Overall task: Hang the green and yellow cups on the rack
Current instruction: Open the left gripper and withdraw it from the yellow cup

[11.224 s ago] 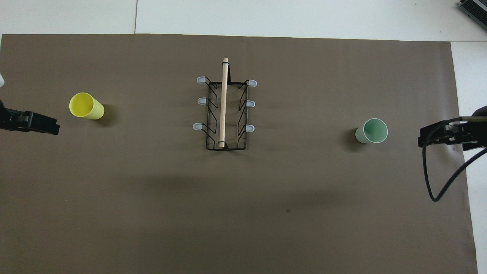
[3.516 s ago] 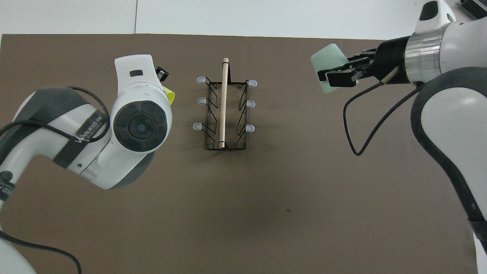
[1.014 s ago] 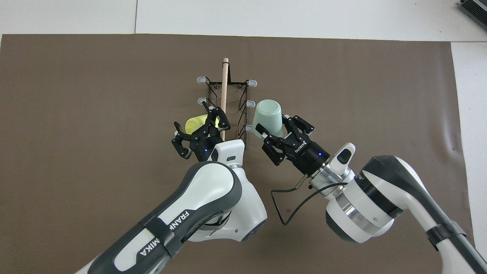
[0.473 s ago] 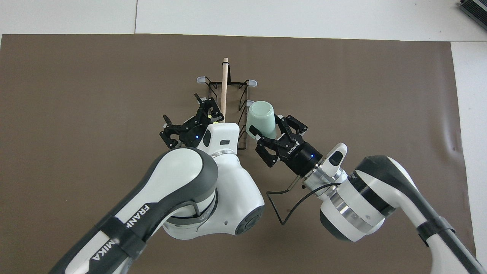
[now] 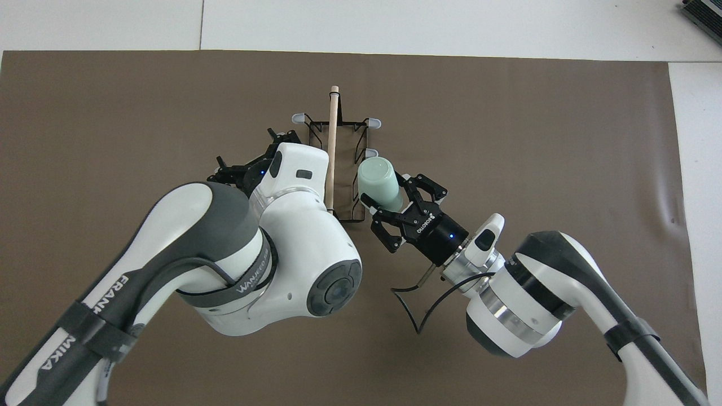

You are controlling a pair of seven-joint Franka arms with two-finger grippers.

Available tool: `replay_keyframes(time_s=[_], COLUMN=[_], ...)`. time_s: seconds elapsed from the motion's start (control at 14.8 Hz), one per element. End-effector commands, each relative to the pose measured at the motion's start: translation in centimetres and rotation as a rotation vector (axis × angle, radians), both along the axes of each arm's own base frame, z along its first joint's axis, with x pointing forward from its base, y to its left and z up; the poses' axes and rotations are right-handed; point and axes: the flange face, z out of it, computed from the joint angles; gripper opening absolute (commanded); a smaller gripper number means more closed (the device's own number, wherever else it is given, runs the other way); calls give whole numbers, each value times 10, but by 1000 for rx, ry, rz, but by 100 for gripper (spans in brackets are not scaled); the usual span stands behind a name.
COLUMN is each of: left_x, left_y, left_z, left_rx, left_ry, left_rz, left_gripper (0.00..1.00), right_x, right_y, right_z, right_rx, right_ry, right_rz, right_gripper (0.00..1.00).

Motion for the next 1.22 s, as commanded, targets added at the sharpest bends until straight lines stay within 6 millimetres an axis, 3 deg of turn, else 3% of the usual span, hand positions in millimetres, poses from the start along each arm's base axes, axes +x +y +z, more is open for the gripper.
replay_keyframes(time_s=[0.0,0.2,0.41,0.81,1.15], left_x=[2,5,10,19,19], left_y=[34,74,115,200,249], left_z=[32,53,57,76,84], left_rx=[-44,-155,-179,-136,-186], left_ry=[107,256,364,557,617], left_rz=[-97,-225,-315,-481,-555], left_gripper=[100,100,100,100,100], right_x=[5,-2,-6,-3,-3], right_y=[9,23,35,31,27], right_z=[-4,-9,-12,-23,-36], right_rx=[36,12,-19,-62,-105], right_ry=[-21,7,29,25,20], right_rz=[-124,-100,-85,-89,-87], right_gripper=[0,0,0,0,0])
